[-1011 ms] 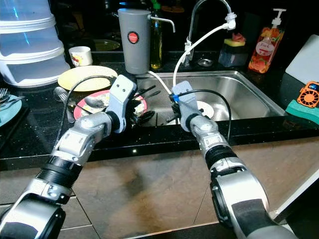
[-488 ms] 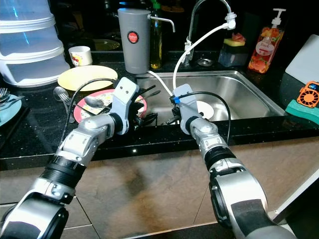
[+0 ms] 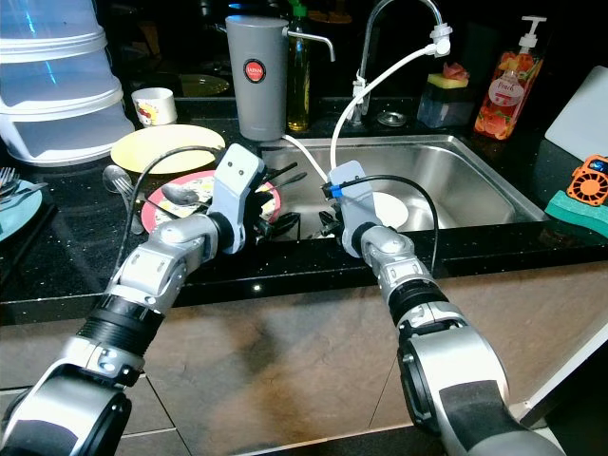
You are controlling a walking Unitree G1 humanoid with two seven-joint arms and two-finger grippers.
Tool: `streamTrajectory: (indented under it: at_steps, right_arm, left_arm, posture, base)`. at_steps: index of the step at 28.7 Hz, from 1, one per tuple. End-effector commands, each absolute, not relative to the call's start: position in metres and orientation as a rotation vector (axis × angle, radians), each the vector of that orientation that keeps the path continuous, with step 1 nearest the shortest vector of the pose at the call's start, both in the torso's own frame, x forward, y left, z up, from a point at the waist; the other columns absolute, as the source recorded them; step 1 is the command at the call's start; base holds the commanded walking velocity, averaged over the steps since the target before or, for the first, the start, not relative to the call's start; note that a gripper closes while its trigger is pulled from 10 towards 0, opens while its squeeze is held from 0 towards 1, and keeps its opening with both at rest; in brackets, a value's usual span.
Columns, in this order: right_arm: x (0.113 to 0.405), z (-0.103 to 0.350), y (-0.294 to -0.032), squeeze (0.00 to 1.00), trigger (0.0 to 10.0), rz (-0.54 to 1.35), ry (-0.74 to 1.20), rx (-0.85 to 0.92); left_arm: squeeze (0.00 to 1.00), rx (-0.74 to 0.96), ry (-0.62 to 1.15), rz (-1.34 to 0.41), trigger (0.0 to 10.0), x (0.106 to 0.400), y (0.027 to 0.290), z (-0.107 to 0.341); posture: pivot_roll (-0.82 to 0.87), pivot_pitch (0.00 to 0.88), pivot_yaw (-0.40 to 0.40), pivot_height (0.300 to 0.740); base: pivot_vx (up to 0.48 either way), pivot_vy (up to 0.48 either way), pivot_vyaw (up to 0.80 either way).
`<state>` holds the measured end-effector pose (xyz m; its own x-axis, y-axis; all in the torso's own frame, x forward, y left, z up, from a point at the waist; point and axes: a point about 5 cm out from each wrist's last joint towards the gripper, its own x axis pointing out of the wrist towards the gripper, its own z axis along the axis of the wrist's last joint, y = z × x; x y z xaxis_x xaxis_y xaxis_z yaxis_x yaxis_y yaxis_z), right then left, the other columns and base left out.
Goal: Kitchen organization
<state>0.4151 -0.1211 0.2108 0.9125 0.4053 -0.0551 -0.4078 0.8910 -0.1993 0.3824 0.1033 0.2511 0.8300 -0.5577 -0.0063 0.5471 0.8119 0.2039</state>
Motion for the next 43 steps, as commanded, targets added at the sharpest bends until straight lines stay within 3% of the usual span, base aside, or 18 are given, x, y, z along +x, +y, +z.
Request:
streamTrajectory:
  at_steps: [1,7,8,10,14,15,16,23,24,37,43]
  right_arm:
    - [0.418,0.223,-0.122,0.00,10.0,0.405,-0.028,-0.175]
    - [0.414,0.251,-0.118,0.00,10.0,0.455,-0.244,-0.050]
    - [0.406,0.253,-0.101,0.00,10.0,0.578,-0.308,-0.102]
    - [0.397,0.252,-0.084,0.00,10.0,0.691,-0.340,-0.086]
    - [0.386,0.250,-0.069,0.00,10.0,0.756,-0.363,-0.083]
    - [0.384,0.249,-0.065,0.00,10.0,0.765,-0.368,-0.081]
    - [0.380,0.249,-0.061,0.00,10.0,0.779,-0.374,-0.073]
    - [0.370,0.250,-0.052,0.00,10.0,0.818,-0.392,-0.058]
    - [0.367,0.250,-0.051,0.00,10.0,0.825,-0.397,-0.057]
    - [0.349,0.250,-0.060,0.00,10.0,0.819,-0.382,-0.025]
    - [0.345,0.251,-0.061,0.00,10.0,0.820,-0.371,-0.023]
  left_arm:
    - [0.00,0.191,-0.109,-0.533,10.0,0.383,0.111,0.263]
    - [0.00,0.289,-0.159,-0.277,10.0,0.376,0.162,0.274]
    - [0.00,0.321,-0.135,-0.198,10.0,0.373,0.180,0.272]
    - [0.00,0.298,-0.111,-0.149,10.0,0.372,0.191,0.269]
    - [0.00,0.244,-0.070,-0.105,10.0,0.372,0.202,0.263]
    - [0.57,0.240,-0.061,-0.104,10.0,0.372,0.203,0.261]
    - [1.00,0.211,-0.052,-0.111,10.0,0.372,0.204,0.259]
    - [1.00,0.188,-0.041,-0.163,10.0,0.374,0.199,0.254]
    - [0.03,0.181,-0.044,-0.195,10.0,0.375,0.196,0.254]
    - [0.00,0.233,0.061,-0.308,10.0,0.381,0.187,0.245]
    - [0.00,0.348,-0.025,-0.404,10.0,0.383,0.190,0.258]
  posture:
    - [0.05,0.051,-0.057,0.740]
    - [0.05,0.044,-0.068,0.740]
    - [0.05,0.040,-0.067,0.740]
    - [0.05,0.040,-0.069,0.740]
    - [0.05,0.039,-0.072,0.740]
    - [0.05,0.041,-0.072,0.740]
    - [0.04,0.040,-0.074,0.740]
    - [0.04,0.044,-0.074,0.740]
    - [0.04,0.046,-0.074,0.740]
    - [0.02,0.046,-0.066,0.740]
    - [0.02,0.044,-0.065,0.740]
  base:
    - [0.000,0.000,0.00]
    - [0.000,0.000,0.00]
    - [0.000,0.000,0.00]
    - [0.000,0.000,0.00]
    - [0.000,0.000,0.00]
    - [0.000,0.000,0.00]
    - [0.000,0.000,0.00]
    - [0.000,0.000,0.00]
    - [0.000,0.000,0.00]
    - [0.000,0.000,0.00]
    - [0.000,0.000,0.00]
